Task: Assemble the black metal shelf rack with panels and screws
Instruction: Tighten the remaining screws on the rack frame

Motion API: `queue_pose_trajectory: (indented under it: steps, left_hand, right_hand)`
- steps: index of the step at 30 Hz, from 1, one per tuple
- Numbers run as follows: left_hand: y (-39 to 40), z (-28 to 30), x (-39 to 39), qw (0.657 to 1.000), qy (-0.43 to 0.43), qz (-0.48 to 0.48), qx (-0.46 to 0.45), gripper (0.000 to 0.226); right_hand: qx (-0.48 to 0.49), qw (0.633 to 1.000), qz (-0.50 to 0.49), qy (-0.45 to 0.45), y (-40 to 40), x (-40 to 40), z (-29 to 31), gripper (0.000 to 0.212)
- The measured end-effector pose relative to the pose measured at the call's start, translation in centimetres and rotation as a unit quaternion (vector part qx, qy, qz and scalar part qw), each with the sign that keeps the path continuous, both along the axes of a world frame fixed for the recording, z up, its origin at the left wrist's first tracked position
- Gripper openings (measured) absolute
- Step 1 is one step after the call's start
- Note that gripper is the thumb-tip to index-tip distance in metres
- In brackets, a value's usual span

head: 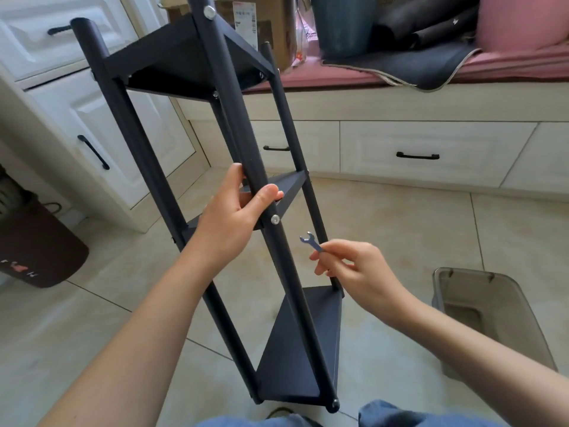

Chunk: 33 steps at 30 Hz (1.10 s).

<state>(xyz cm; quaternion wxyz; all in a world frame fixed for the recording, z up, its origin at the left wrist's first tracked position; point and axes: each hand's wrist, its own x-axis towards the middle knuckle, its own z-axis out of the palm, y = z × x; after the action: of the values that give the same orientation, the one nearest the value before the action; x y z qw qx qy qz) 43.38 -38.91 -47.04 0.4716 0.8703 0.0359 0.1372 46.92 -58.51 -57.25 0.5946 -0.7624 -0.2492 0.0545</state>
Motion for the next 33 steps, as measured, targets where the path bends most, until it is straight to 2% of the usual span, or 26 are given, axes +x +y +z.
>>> queue_pose_trajectory:
  steps: [5, 11, 16, 21, 24, 29, 33]
  left_hand:
    - [0.8, -0.3, -0.1, 1.0, -0.028, 0.008, -0.011, 0.02]
    - [1.5, -1.2, -0.2, 0.997, -0.071, 0.033, 0.0, 0.014]
    - [2.5, -1.5, 0.1, 0.995, -0.084, 0.046, 0.004, 0.014]
    - [2.9, -1.6, 0.4, 0.994, -0.09, 0.054, 0.009, 0.02]
    - [3.4, -1.7, 0.3, 0.994, -0.095, 0.048, 0.0, 0.022]
    - [4.2, -1.8, 0.3, 0.993, -0.112, 0.038, -0.018, 0.011]
    - [4.1, -1.8, 0.1, 0.994, -0.106, 0.033, -0.023, 0.015]
  right_hand:
    - [-0.004, 0.999, 0.022, -0.038, 2.0, 1.3, 0.7, 0.015]
    - [-0.005, 0.998, 0.051, -0.04, 4.2, 2.6, 0.9, 0.011]
    - [0.032, 0.997, 0.067, -0.009, 5.8, 3.0, 0.4, 0.012]
    - [0.066, 0.997, 0.04, 0.002, 6.7, 3.3, -0.5, 0.012]
    - [0.071, 0.996, 0.046, 0.006, 7.2, 3.4, -0.7, 0.012]
    - [0.078, 0.995, 0.064, 0.012, 7.9, 3.9, -0.4, 0.014]
    - [0.059, 0.994, 0.088, 0.011, 8.2, 3.8, -0.3, 0.016]
